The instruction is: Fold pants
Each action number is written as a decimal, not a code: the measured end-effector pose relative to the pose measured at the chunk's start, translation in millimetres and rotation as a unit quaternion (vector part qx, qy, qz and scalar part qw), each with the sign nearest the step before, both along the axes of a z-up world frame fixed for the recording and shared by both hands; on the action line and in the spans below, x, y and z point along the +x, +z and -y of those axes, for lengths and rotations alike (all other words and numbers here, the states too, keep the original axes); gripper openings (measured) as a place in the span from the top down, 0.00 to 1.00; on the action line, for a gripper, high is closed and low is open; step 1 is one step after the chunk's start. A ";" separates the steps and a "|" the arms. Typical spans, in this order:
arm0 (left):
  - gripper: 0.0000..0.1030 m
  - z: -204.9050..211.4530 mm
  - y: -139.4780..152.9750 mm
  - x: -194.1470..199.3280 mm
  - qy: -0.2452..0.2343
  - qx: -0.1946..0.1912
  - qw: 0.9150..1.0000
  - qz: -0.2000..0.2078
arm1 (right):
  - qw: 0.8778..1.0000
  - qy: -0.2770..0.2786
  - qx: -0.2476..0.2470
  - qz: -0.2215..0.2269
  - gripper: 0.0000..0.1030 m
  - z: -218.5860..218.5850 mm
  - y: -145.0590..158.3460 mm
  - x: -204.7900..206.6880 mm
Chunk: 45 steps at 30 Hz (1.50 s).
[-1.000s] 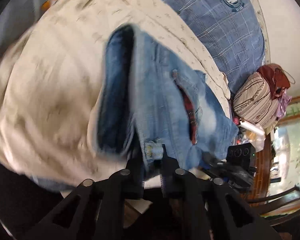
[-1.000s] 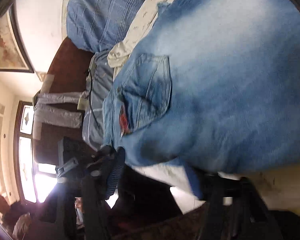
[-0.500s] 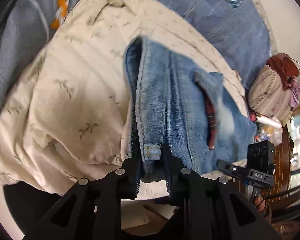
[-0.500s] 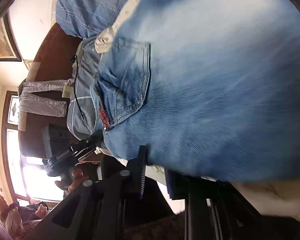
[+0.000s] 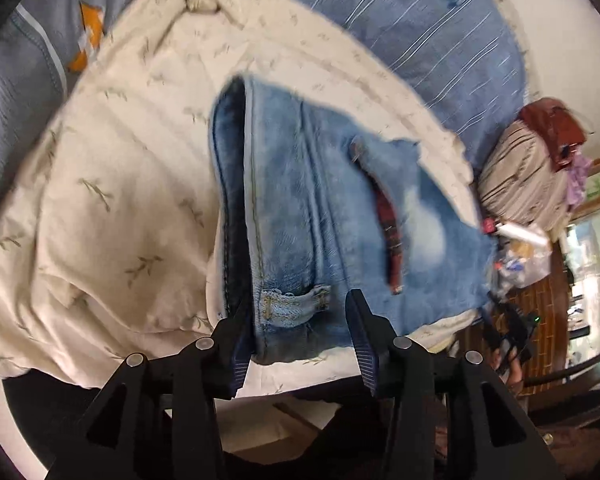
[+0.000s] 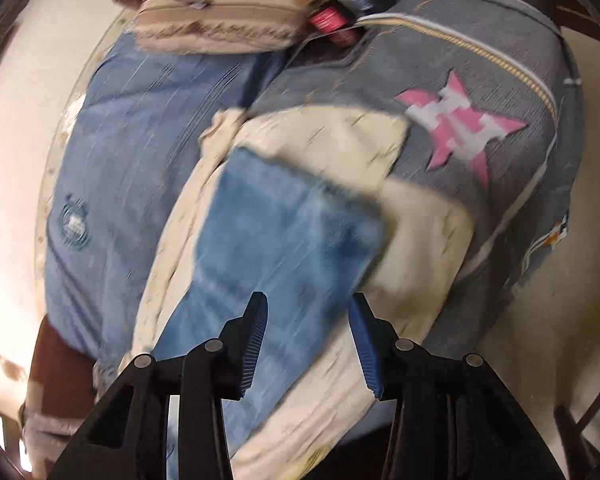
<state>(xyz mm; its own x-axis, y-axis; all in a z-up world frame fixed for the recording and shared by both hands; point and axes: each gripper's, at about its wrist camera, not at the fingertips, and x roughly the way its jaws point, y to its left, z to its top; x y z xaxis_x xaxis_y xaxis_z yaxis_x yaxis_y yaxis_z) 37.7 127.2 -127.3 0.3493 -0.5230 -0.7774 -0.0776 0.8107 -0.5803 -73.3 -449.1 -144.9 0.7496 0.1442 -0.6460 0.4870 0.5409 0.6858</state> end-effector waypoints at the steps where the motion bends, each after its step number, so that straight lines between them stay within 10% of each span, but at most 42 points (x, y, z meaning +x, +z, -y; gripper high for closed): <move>1: 0.60 4.4 -1.5 3.7 0.001 0.012 1.000 -0.004 | 1.000 -0.004 -0.006 -0.005 0.60 -2.5 -1.9 3.8; 3: 0.60 9.3 6.6 5.7 0.000 0.022 1.000 0.009 | 1.000 0.000 -0.023 0.009 0.97 -2.2 0.7 13.9; 6: 0.60 13.9 16.9 6.1 0.001 0.050 0.998 0.025 | 0.995 -0.008 -0.066 0.074 0.97 3.5 25.1 12.5; 12: 0.60 26.9 -8.7 4.4 -0.010 0.084 0.996 -0.017 | 0.999 -0.014 -0.045 0.010 0.98 10.3 -15.3 13.5; 20: 0.63 5.8 44.4 -7.5 -0.028 0.045 0.996 0.075 | 0.991 -0.043 -0.112 0.063 0.59 21.7 38.8 4.8; 25: 0.60 -16.7 39.7 6.1 0.028 0.026 0.998 0.053 | 0.988 0.013 -0.136 0.074 0.37 26.1 54.3 66.2; 29: 0.60 -2.4 25.9 27.5 0.028 0.029 0.999 0.022 | 0.986 0.061 -0.156 0.018 0.43 20.0 39.8 124.4; 30: 0.60 4.1 23.8 31.6 0.022 0.037 0.999 0.020 | 0.983 0.083 -0.166 0.007 0.58 16.2 37.1 136.1; 31: 0.61 10.2 21.9 35.4 0.018 0.045 0.999 0.022 | 0.980 0.102 -0.173 0.001 0.94 12.8 34.8 140.9; 38: 0.65 46.6 -3.4 58.0 0.005 0.139 0.990 0.007 | 0.963 0.108 -0.242 -0.045 0.92 4.1 21.2 164.6; 45: 0.65 29.0 22.3 29.8 -0.012 0.109 0.994 0.014 | 0.986 0.039 -0.157 0.032 0.69 20.9 36.9 103.1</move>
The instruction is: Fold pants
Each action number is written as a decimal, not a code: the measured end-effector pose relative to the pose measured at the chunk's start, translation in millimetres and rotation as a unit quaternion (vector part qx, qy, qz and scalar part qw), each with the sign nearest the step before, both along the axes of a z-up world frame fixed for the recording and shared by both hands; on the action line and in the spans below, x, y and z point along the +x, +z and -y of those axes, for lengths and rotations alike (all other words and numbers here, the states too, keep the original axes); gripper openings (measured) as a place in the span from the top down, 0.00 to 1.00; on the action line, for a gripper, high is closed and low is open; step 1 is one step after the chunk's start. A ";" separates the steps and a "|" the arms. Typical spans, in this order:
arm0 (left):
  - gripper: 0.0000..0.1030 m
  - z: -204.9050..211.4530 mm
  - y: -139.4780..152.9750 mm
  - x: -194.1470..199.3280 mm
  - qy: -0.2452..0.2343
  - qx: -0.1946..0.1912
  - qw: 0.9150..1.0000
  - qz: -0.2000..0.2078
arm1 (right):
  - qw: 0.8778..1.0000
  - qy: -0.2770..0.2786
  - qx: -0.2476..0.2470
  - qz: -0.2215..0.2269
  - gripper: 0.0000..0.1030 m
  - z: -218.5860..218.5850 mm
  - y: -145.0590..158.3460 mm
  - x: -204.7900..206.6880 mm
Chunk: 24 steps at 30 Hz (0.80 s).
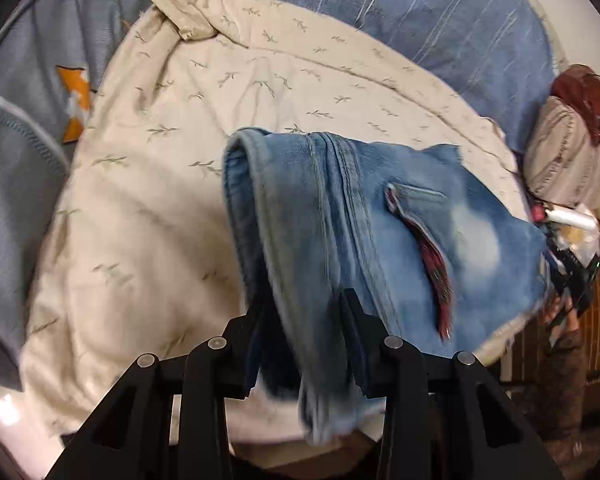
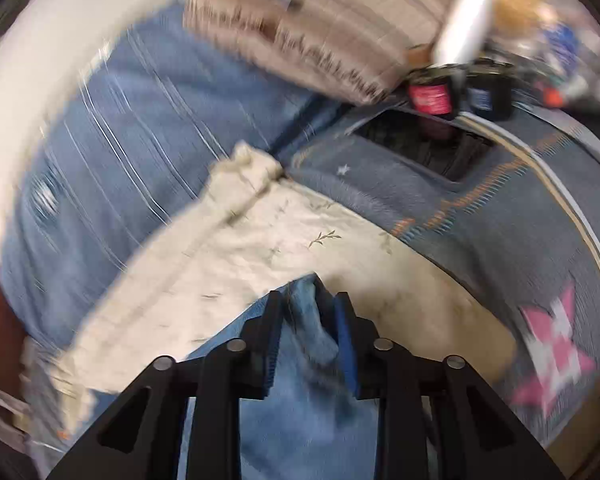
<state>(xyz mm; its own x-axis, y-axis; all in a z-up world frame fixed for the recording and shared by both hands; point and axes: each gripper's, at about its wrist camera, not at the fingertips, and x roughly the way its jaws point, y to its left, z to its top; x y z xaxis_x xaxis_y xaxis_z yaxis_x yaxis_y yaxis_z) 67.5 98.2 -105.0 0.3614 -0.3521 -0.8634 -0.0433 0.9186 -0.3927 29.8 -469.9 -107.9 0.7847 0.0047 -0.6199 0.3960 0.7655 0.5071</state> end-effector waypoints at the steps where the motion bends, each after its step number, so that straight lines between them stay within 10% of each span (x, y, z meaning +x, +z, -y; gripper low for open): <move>1: 0.65 -2.7 5.7 -4.9 -0.006 0.003 1.000 0.008 | 1.000 -0.010 0.012 0.018 0.64 1.8 3.5 -24.6; 12: 0.52 86.1 106.8 -11.2 -0.149 0.066 0.980 0.115 | 0.987 -0.032 0.143 0.071 0.52 -13.1 -44.7 -128.8; 24: 0.52 315.0 81.4 108.1 -0.341 0.118 0.929 0.076 | 0.979 0.005 0.174 0.110 0.52 -16.2 -71.7 -91.7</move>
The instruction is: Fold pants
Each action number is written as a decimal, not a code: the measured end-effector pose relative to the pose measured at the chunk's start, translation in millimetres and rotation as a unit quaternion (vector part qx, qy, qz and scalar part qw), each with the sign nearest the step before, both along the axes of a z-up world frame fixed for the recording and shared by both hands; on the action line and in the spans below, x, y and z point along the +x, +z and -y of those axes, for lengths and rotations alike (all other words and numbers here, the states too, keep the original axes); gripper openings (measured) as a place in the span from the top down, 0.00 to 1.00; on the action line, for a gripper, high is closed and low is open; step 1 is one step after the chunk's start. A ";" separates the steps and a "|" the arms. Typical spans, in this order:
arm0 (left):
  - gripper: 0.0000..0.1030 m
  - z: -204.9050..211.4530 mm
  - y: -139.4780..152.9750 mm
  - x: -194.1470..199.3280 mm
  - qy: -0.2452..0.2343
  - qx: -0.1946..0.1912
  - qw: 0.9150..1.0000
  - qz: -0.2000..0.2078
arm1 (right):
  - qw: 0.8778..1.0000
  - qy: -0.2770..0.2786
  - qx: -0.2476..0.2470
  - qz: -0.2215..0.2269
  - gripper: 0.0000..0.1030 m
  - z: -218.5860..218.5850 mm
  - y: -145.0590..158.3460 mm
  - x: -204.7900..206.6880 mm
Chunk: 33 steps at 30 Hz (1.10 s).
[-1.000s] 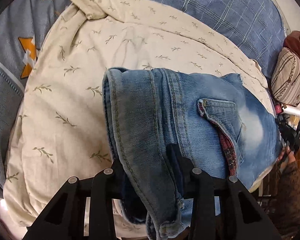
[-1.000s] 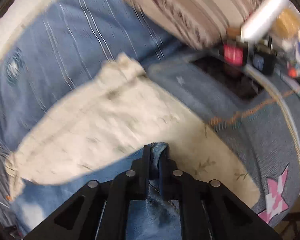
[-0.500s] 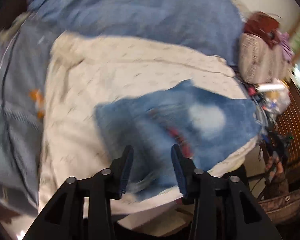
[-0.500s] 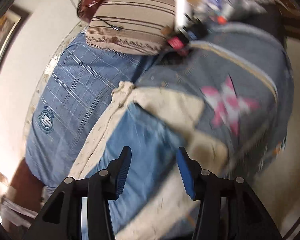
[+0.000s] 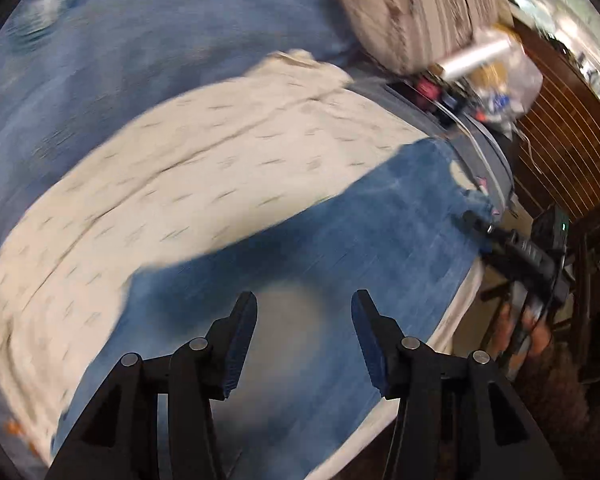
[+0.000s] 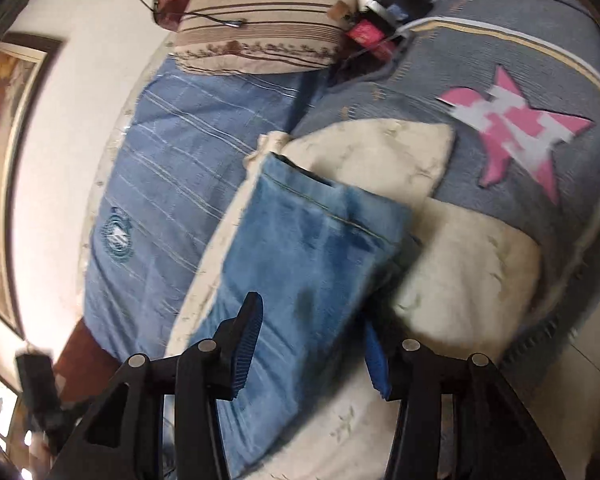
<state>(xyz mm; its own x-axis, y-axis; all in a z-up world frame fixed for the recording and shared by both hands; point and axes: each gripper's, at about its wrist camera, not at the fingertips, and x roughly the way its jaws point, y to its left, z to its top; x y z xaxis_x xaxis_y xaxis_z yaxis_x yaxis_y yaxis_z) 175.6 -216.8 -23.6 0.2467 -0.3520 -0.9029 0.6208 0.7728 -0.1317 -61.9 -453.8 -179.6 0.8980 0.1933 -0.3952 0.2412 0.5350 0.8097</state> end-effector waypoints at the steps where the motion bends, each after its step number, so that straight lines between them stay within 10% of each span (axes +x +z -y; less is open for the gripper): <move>1: 0.52 19.2 -5.4 10.8 -0.011 0.002 1.000 -0.011 | 1.000 0.001 0.003 0.000 0.53 1.1 -2.0 0.8; 15: 0.52 211.4 -87.9 105.6 -0.169 0.042 0.981 -0.088 | 0.998 0.019 0.054 0.022 0.54 9.5 -14.8 -8.7; 27: 0.34 274.3 -133.0 95.7 -0.287 0.084 0.954 -0.032 | 0.996 0.028 0.057 0.065 0.54 10.7 -17.5 -1.7; 33: 0.39 283.5 -140.3 69.5 -0.328 0.075 0.942 -0.007 | 0.995 0.012 0.075 0.072 0.86 18.3 -29.1 -1.2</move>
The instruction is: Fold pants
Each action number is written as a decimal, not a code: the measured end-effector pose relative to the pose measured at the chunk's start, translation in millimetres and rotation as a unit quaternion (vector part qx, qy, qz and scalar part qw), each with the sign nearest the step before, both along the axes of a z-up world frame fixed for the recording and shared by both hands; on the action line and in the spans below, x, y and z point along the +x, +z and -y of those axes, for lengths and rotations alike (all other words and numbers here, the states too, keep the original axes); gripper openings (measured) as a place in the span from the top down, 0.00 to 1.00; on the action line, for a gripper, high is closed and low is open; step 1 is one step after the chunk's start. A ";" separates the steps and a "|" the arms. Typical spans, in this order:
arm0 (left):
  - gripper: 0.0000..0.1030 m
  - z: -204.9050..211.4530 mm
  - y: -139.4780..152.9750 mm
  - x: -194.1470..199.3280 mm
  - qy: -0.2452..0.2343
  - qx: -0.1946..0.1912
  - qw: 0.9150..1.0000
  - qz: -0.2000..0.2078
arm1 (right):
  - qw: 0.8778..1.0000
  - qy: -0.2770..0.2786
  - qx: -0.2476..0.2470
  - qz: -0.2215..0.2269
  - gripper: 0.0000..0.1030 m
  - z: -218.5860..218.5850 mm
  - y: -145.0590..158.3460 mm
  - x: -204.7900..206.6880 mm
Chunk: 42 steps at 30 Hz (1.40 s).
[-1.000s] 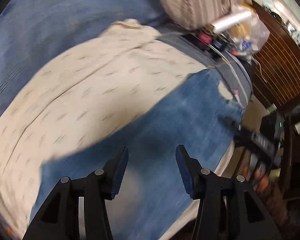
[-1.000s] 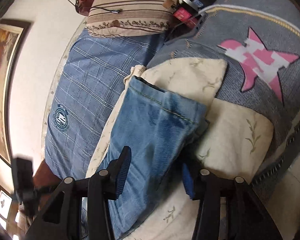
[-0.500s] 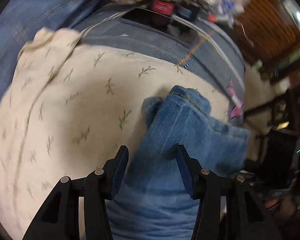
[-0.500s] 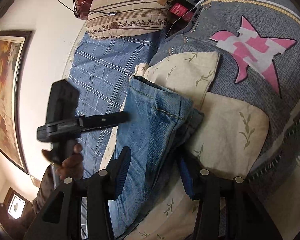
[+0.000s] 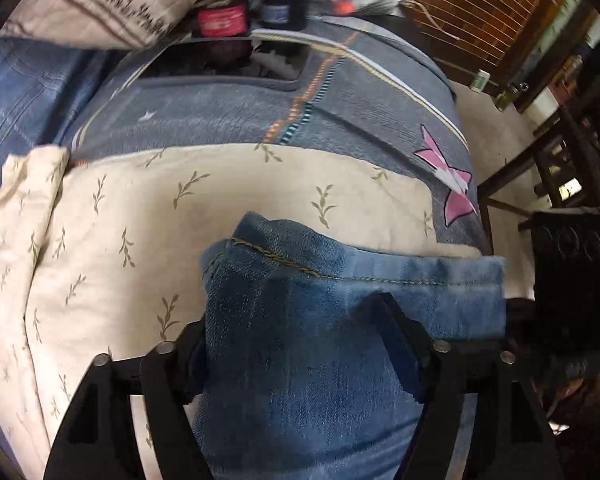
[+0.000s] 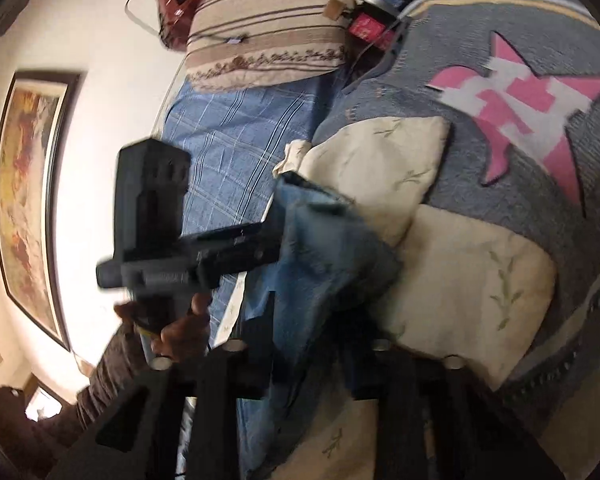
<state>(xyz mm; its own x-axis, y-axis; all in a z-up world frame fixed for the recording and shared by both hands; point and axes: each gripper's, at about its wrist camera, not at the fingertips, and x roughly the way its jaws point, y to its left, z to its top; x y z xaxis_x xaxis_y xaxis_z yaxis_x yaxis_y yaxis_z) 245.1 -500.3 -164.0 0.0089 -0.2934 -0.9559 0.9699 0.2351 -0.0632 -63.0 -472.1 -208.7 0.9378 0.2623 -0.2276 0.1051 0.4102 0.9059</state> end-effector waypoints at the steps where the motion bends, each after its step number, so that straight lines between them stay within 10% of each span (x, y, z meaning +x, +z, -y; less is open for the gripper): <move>1: 0.57 -2.7 2.5 1.4 0.004 -0.005 1.000 -0.007 | 1.000 -0.001 0.007 -0.001 0.89 1.1 -3.3 -0.3; 4: 0.85 -11.6 16.7 9.9 0.025 -0.028 0.998 -0.043 | 1.000 0.000 0.006 -0.003 0.91 0.1 -0.8 -0.4; 18: 0.85 -104.9 116.5 -22.9 0.090 -0.102 0.991 0.013 | 0.983 0.029 -0.179 0.009 0.92 -55.0 99.1 -8.1; 26: 0.81 -193.8 120.4 -39.6 0.186 -0.049 0.981 0.026 | 0.954 0.114 -0.276 0.005 0.90 -141.5 125.6 5.8; 33: 0.72 -262.8 78.2 -45.2 0.297 0.039 0.954 -0.006 | 0.906 0.200 -0.370 -0.049 0.75 -234.6 108.9 24.3; 37: 0.63 -308.5 77.6 -47.1 0.355 0.030 0.932 -0.061 | 0.862 0.243 -0.441 -0.050 0.50 -286.8 108.7 15.2; 42: 0.63 -366.3 81.1 -52.8 0.427 0.007 0.898 -0.105 | 0.833 0.279 -0.477 -0.036 0.47 -315.1 117.3 3.7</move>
<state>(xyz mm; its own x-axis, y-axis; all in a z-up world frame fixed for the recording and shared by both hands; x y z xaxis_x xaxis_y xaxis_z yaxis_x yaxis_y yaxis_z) 192.4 -134.0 -82.8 0.0441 -0.2538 -0.9663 0.4028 0.8896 -0.2153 -59.3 -157.0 -91.4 0.7048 0.3208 -0.6328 -0.3035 0.9425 0.1398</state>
